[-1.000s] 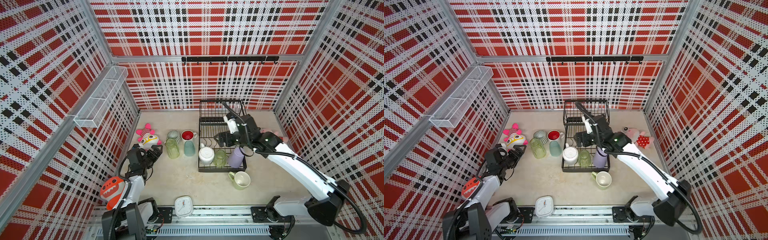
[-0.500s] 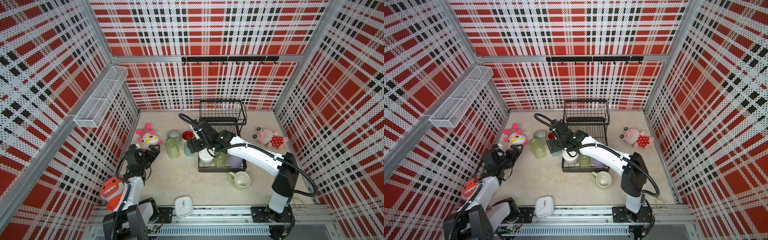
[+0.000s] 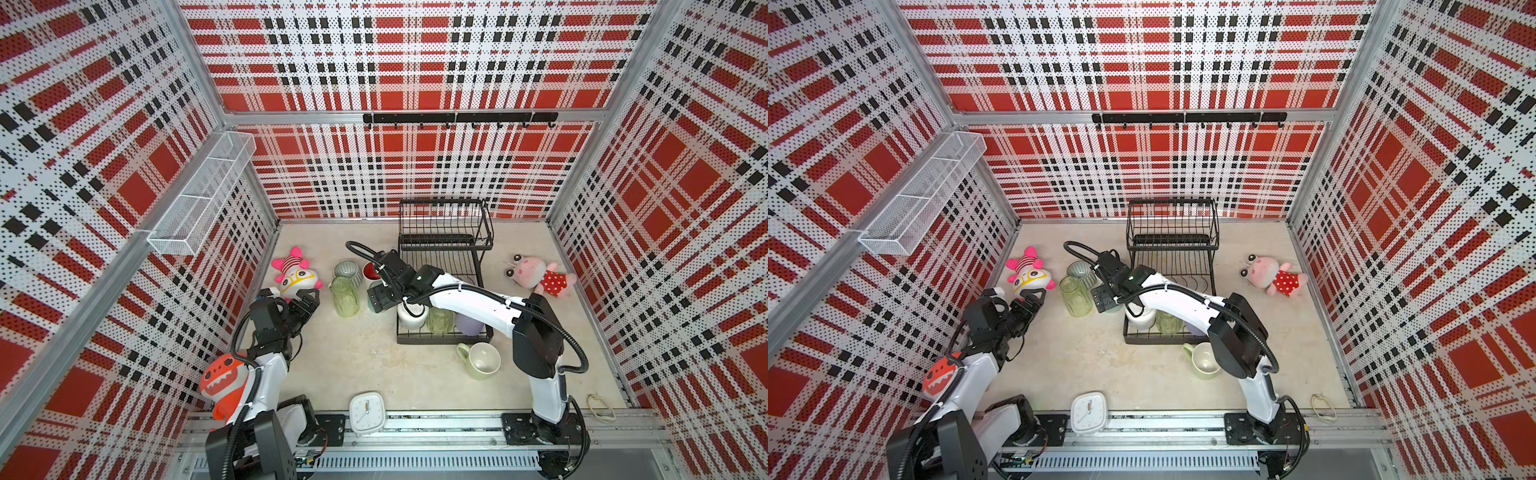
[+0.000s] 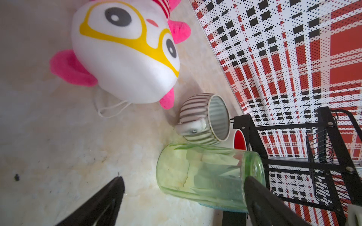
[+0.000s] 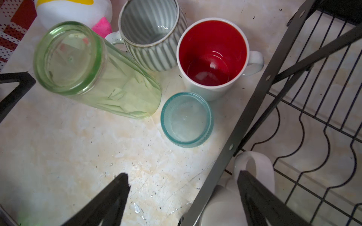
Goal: Load cups into a dish rack
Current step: Pick up the cup from the center of the table.
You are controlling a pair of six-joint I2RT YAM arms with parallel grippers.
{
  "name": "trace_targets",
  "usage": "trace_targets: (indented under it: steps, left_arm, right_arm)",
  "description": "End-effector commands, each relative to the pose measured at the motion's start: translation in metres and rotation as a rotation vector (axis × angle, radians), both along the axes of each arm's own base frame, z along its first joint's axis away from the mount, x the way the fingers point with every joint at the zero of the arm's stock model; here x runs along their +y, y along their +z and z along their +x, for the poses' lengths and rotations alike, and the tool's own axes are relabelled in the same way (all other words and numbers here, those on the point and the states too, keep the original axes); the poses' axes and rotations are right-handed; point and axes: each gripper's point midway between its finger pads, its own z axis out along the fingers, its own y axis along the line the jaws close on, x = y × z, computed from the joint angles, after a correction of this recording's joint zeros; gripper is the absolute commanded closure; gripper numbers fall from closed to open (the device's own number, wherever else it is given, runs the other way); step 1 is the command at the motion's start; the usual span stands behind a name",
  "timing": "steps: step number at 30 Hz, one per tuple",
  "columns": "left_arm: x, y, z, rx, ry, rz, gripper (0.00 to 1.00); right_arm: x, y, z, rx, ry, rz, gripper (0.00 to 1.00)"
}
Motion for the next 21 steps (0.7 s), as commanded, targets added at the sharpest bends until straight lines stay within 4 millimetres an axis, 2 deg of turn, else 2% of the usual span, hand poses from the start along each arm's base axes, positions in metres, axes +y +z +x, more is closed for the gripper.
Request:
trace_targets:
  steps: [1, 10, 15, 21]
  left_arm:
    - [0.002, -0.006, -0.003, 0.018, 0.006, -0.001, 0.02]
    - [0.001, -0.005, -0.002, 0.016, 0.004, 0.0, 0.02]
    - [0.001, -0.006, -0.002, 0.016, 0.004, -0.001, 0.02]
    - [0.0, -0.007, -0.002, 0.02, 0.0, -0.003, 0.02]
  right_arm:
    - [0.008, 0.002, 0.014, -0.04, -0.035, 0.025, 0.08]
    - [0.023, -0.021, 0.027, -0.049, -0.037, 0.011, 0.11]
    - [0.028, -0.035, 0.032, -0.046, -0.035, -0.009, 0.2]
    - [0.028, -0.051, 0.045, -0.069, -0.049, -0.062, 0.23]
